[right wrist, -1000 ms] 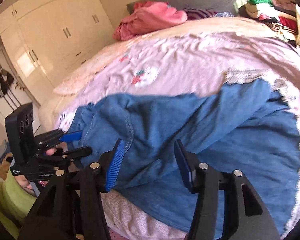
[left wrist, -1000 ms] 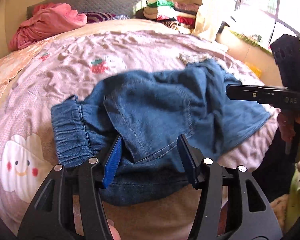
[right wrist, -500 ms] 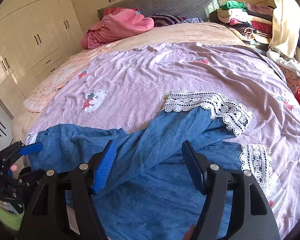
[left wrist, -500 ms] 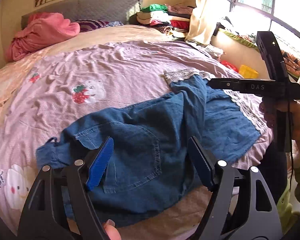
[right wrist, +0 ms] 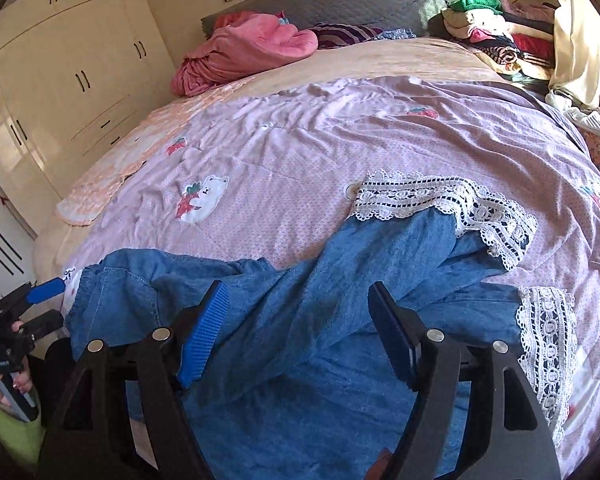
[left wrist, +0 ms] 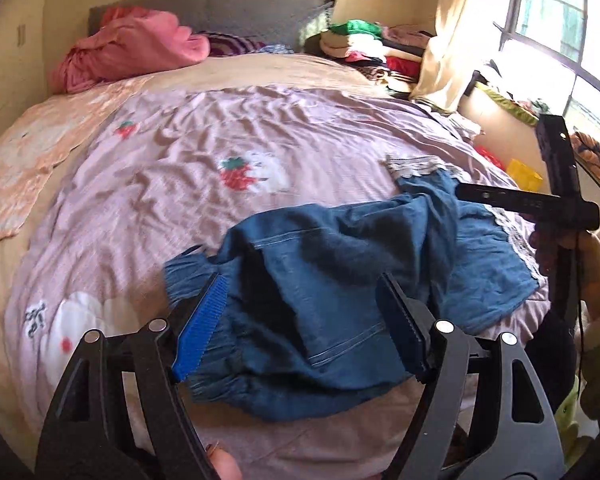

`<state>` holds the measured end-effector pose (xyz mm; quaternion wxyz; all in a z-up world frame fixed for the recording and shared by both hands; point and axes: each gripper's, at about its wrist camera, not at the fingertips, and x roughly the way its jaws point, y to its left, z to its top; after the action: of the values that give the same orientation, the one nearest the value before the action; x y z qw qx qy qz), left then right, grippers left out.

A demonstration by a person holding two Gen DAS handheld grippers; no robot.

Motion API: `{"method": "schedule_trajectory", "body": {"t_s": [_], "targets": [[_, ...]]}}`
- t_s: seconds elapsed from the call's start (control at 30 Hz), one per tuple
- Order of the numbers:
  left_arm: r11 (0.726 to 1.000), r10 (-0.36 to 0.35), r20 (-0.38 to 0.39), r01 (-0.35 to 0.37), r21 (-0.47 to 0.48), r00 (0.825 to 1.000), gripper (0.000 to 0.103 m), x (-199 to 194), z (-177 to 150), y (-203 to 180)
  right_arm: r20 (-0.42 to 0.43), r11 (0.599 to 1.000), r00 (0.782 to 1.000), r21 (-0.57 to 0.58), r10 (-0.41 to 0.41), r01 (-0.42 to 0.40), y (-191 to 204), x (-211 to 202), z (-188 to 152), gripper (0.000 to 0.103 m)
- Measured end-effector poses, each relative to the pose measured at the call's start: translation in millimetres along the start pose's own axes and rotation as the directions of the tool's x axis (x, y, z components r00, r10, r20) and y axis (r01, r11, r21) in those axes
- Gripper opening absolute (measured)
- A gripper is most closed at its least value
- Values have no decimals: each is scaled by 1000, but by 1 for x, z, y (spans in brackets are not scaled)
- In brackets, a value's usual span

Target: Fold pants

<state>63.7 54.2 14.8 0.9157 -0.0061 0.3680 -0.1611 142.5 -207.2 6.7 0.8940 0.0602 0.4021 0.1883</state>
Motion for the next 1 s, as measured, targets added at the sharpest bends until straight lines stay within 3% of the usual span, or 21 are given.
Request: {"method": "schedule_trajectory", "body": {"t_s": [0.1, 0.27, 0.4, 0.53, 0.73, 0.87, 1.0], "targets": [[997, -57, -41, 59, 44, 998, 69, 24, -1, -21, 12, 1000, 1000, -9, -5, 5, 1, -4, 3, 72], [1000, 12, -176, -8, 20, 984, 69, 68, -25, -10, -1, 999, 999, -25, -35, 35, -6, 1, 12, 73], [1000, 24, -152, -22, 15, 988, 68, 57, -19, -13, -38, 995, 996, -58, -79, 77, -10, 21, 25, 73], [995, -77, -88, 83, 62, 993, 68, 41, 1, -39, -76, 992, 990, -66, -116, 111, -14, 48, 47, 73], [966, -220, -170, 239, 102, 961, 64, 82, 10, -88, -128, 975, 967, -72, -220, 212, -28, 92, 75, 73], [963, -224, -252, 254, 90, 941, 51, 120, -2, -102, -173, 967, 952, -75, -254, 245, -36, 117, 84, 73], [962, -230, -223, 256, 94, 947, 49, 128, -9, -104, -212, 959, 937, -105, -278, 261, -35, 140, 91, 71]]}}
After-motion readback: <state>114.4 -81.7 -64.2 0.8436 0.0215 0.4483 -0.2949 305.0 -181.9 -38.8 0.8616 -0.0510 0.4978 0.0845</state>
